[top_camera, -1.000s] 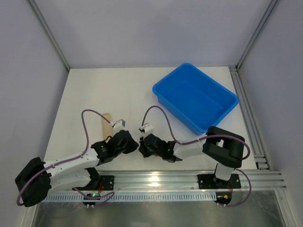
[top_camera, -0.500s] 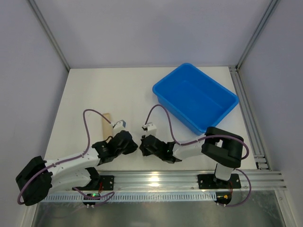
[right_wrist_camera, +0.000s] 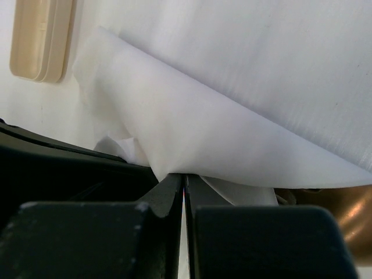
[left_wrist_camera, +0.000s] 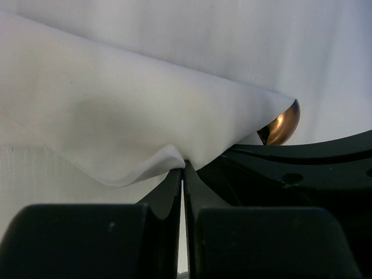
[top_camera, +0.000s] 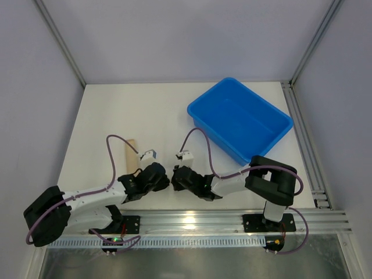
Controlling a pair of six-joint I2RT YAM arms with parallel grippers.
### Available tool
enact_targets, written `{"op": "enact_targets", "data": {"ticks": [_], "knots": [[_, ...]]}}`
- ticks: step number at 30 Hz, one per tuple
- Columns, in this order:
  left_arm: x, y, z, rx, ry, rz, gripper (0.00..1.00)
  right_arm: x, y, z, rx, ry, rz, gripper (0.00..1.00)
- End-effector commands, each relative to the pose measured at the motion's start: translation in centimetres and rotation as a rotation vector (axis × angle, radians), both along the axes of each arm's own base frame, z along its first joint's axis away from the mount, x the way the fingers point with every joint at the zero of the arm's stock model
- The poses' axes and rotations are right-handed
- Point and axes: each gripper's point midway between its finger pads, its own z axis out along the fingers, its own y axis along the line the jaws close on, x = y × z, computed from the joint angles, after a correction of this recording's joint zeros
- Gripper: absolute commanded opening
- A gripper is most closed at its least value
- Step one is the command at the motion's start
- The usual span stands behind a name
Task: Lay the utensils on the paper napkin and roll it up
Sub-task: Roll the napkin at the center of the board.
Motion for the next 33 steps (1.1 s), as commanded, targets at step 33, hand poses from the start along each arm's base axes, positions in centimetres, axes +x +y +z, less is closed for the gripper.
{"op": "enact_targets", "data": {"ticks": [33], "knots": [[-1.9, -0.2, -2.1, -0.006, 0.044, -0.029, 0.00, -1.3, 1.6, 4.1, -0.008, -0.052, 0.289, 0.04]]}}
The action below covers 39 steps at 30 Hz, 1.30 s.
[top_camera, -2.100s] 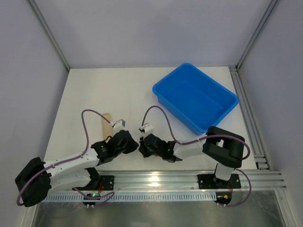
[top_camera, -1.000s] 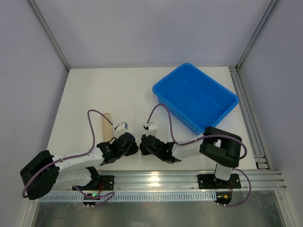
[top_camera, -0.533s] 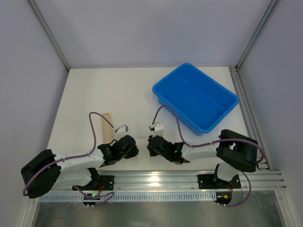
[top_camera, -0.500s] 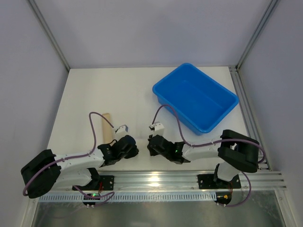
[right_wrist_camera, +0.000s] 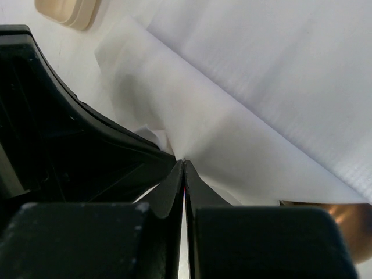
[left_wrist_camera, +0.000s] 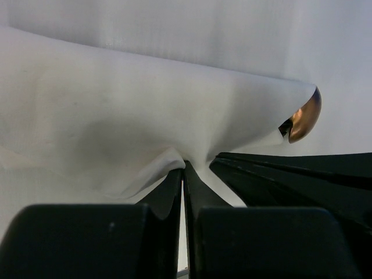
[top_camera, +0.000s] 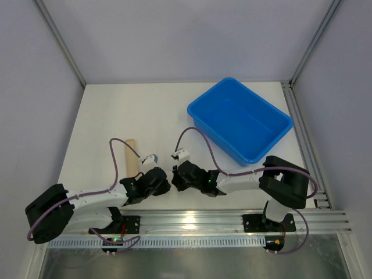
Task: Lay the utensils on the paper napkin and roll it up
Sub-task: Roll the napkin at the center of the board.
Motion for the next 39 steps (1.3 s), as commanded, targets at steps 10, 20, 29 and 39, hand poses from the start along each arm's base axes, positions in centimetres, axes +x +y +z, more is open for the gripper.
{"op": "enact_targets", "data": {"ticks": [10, 20, 29, 39], "knots": [[-0.4, -0.6, -0.3, -0.018, 0.012, -0.016, 0.00, -0.6, 2.2, -0.7, 0.049, 0.041, 0.074, 0.04], [-0.1, -0.6, 1.8, -0.060, -0.043, -0.034, 0.17, -0.7, 0.8, -4.3, -0.041, 0.078, 0.038, 0.04], [1.2, 2.9, 7.7, -0.035, -0.218, 0.040, 0.36, -0.9, 0.2, -5.7, -0.072, 0.091, 0.036, 0.03], [3.7, 4.5, 11.5, 0.073, -0.269, 0.023, 0.22, -1.1, -0.1, -6.2, -0.086, 0.094, 0.043, 0.03]]}}
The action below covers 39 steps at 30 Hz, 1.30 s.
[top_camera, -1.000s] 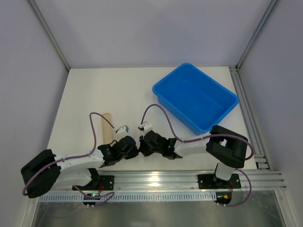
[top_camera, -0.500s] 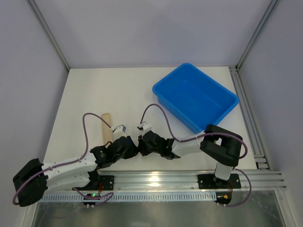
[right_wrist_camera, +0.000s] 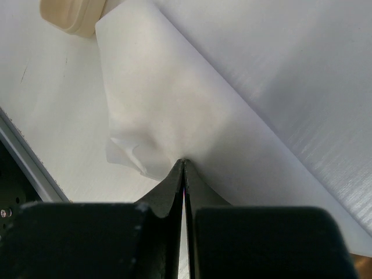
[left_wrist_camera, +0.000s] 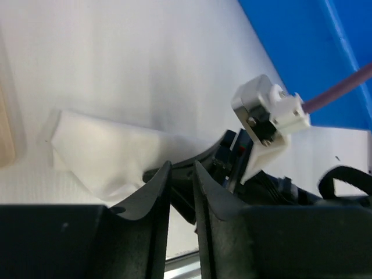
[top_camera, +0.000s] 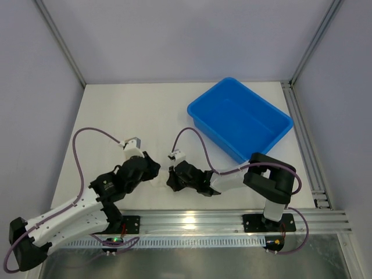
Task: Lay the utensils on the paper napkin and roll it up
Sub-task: Roll the napkin at the center of the board.
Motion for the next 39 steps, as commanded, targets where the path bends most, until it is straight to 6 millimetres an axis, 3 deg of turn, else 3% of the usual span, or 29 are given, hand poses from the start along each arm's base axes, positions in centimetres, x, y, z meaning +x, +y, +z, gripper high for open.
{"op": "enact_targets", "data": {"ticks": [1, 3, 4, 6, 16, 20, 31, 39], "knots": [[1.0, 0.8, -2.0, 0.112, 0.046, -0.027, 0.20, -1.1, -2.7, -3.9, -0.148, 0.040, 0.006, 0.04], [0.8, -0.1, -3.2, 0.084, 0.097, -0.105, 0.12, -1.0, -2.8, -3.8, -0.152, 0.035, 0.004, 0.04], [1.9, 0.0, -3.4, 0.056, 0.098, -0.086, 0.09, -1.0, -2.9, -3.8, -0.155, 0.033, 0.003, 0.04], [2.1, -0.3, -4.0, 0.043, 0.118, -0.117, 0.01, -0.9, -3.0, -3.7, -0.157, 0.030, 0.003, 0.03], [1.8, -2.5, -5.8, -0.027, 0.134, -0.217, 0.00, -0.9, -3.3, -4.1, -0.164, 0.039, 0.001, 0.04], [1.1, -2.1, -6.5, -0.034, 0.141, -0.216, 0.00, -0.9, -3.2, -4.1, -0.163, 0.044, 0.000, 0.03], [-0.4, 0.2, -11.4, 0.063, 0.310, -0.118, 0.00, -0.5, -3.5, -3.8, -0.173, 0.049, -0.002, 0.04], [-0.9, 1.1, -12.8, 0.061, 0.346, -0.053, 0.00, -0.1, -3.3, -3.5, -0.194, 0.039, 0.002, 0.04]]}}
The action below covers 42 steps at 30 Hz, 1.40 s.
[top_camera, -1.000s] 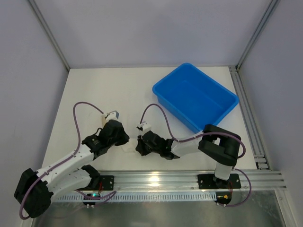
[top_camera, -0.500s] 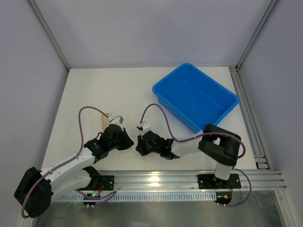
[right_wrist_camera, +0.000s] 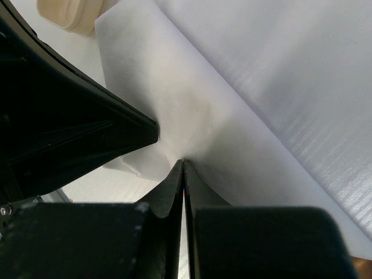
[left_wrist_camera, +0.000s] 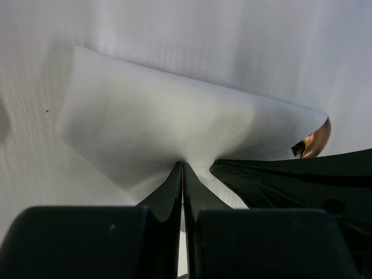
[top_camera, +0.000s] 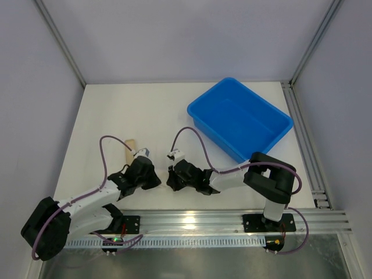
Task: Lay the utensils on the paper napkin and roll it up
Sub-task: Roll the napkin at the center of the board.
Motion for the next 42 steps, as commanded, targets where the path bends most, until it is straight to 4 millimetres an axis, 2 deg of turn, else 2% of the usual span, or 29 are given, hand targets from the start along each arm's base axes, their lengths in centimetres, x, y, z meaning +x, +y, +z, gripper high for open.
{"op": "enact_targets", "data": {"ticks": [1, 9, 16, 21, 27, 30, 34, 35, 37, 38, 42], "knots": [[0.1, 0.9, -0.6, 0.015, 0.008, 0.056, 0.00, -0.2, -3.0, -3.2, -0.176, 0.023, -0.004, 0.04], [-1.2, 1.3, -2.5, 0.014, 0.052, 0.089, 0.00, 1.1, -2.9, -2.9, -0.201, 0.018, -0.029, 0.03], [-2.5, -0.7, -3.5, 0.014, 0.057, 0.057, 0.00, 2.5, -2.3, -2.5, -0.222, 0.012, -0.042, 0.03], [-3.8, -3.0, -3.5, -0.001, 0.046, 0.025, 0.00, 3.7, -2.1, -2.5, -0.238, 0.016, -0.050, 0.04], [-4.5, -3.9, -3.9, -0.007, 0.045, 0.010, 0.00, 4.9, -2.6, -2.4, -0.236, 0.028, -0.054, 0.04], [-4.4, -4.0, -4.2, -0.001, 0.048, 0.006, 0.00, 4.9, -2.7, -2.3, -0.222, 0.028, -0.043, 0.04], [-4.2, -4.7, -4.0, -0.029, 0.039, 0.001, 0.00, 4.7, -2.7, -1.2, -0.192, 0.003, -0.020, 0.04], [-4.2, -4.7, -4.1, -0.025, 0.040, 0.002, 0.00, 4.8, -2.6, -0.2, -0.166, -0.014, -0.023, 0.03], [-4.1, -4.7, -4.1, -0.026, 0.038, 0.003, 0.00, 4.6, -3.0, 0.5, -0.164, -0.017, -0.023, 0.04], [-4.1, -4.6, -4.1, -0.024, 0.035, 0.003, 0.00, 4.5, -3.2, 1.4, -0.156, -0.019, -0.025, 0.06], [-4.1, -4.4, -4.2, -0.017, 0.032, 0.008, 0.00, 3.5, -4.3, 2.9, -0.135, 0.003, -0.040, 0.16]]}}
